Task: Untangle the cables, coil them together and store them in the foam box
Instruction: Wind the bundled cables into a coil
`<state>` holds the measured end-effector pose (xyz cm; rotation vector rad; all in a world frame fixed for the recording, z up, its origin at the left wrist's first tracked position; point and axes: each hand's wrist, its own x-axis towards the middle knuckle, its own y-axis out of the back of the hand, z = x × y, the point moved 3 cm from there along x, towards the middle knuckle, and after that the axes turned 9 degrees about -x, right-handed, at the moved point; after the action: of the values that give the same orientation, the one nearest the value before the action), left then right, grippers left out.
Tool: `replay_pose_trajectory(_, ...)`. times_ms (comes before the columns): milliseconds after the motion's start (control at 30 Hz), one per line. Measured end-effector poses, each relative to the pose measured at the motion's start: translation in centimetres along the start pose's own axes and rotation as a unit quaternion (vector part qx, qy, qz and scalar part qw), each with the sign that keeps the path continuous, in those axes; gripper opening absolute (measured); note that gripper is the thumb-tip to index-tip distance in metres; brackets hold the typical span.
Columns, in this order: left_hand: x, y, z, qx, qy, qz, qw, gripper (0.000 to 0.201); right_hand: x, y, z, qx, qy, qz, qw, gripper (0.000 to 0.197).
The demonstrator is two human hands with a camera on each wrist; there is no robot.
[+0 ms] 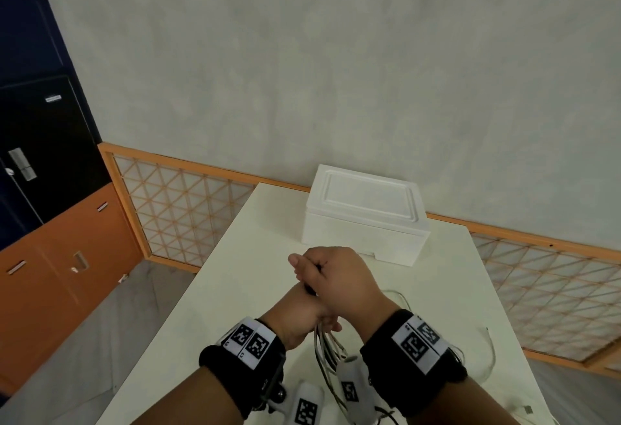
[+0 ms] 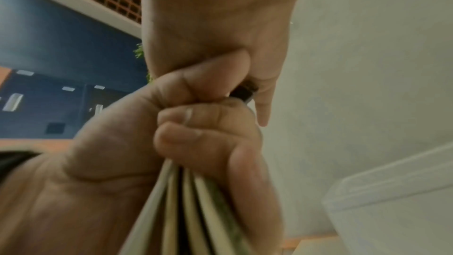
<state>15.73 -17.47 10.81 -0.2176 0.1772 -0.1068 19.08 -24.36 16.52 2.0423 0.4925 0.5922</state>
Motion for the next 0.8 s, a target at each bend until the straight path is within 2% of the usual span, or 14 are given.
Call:
replay_pose_trajectory(33,0.0,0.1,0.0,0.008,-0.001,0.01,1.0,0.017,-0.1,-0.2,-0.2,-0.022,0.007,-0.008,1.0,0.059)
replay_pose_trajectory(133,-0.2,0.2,0.0,0.013,-0.007,0.03,0.999,0.017,-0.5,0.0,-0.2,0.0,0.026,-0.061,0.998,0.036)
replay_pose_trajectory(167,-0.2,0.1,0.1,0.007,-0.011,0.029,1.0,0.017,-0.8,0.0,0.1,0.003,0.034,-0.088,0.996,0.041)
replay_pose_trajectory(233,-0.3,0.0,0.4,-0.019,-0.013,0.037,0.999,0.013,-0.8,0.2,1.1,-0.001,0.044,-0.099,0.994,0.071)
replay_pose_trajectory(267,-0.1,0.2,0.5,-0.042,-0.008,0.052,0.998,0.016,-0.7,0.5,1.7,0.004,0.038,-0.07,0.997,0.076)
replay_pose_trajectory(300,0.1,0.5,0.5,-0.064,0.001,0.07,0.996,0.022,-0.7,0.9,1.9,0.016,0.04,-0.018,0.999,0.07)
replay_pose_trajectory(367,0.4,0.9,0.6,-0.083,0.013,0.098,0.992,0.027,-1.0,1.4,2.4,0.017,0.065,0.096,0.993,0.04)
replay_pose_trajectory(433,0.6,1.0,0.6,-0.086,0.014,0.112,0.99,0.018,-1.4,1.3,2.1,-0.016,0.092,0.146,0.985,0.022)
replay_pose_trajectory(500,0.8,0.7,0.5,-0.086,0.009,0.116,0.99,0.01,-1.8,0.9,1.7,-0.068,0.095,0.16,0.98,0.025)
replay_pose_trajectory(567,0.9,0.4,0.4,-0.086,-0.008,0.108,0.99,0.012,-1.9,0.6,1.4,-0.098,0.08,0.165,0.978,0.027)
replay_pose_trajectory(633,0.8,0.2,0.7,-0.092,-0.022,0.087,0.992,0.01,-1.9,0.7,1.5,-0.081,0.039,0.169,0.981,0.03)
replay_pose_trajectory(700,0.5,0.0,0.8,-0.092,-0.032,0.06,0.993,0.015,-1.8,0.8,1.8,-0.06,0.022,0.158,0.985,0.032)
replay_pose_trajectory(800,0.1,0.1,0.6,-0.074,-0.038,0.063,0.995,0.015,-1.9,1.3,1.0,-0.007,0.07,0.137,0.988,0.028)
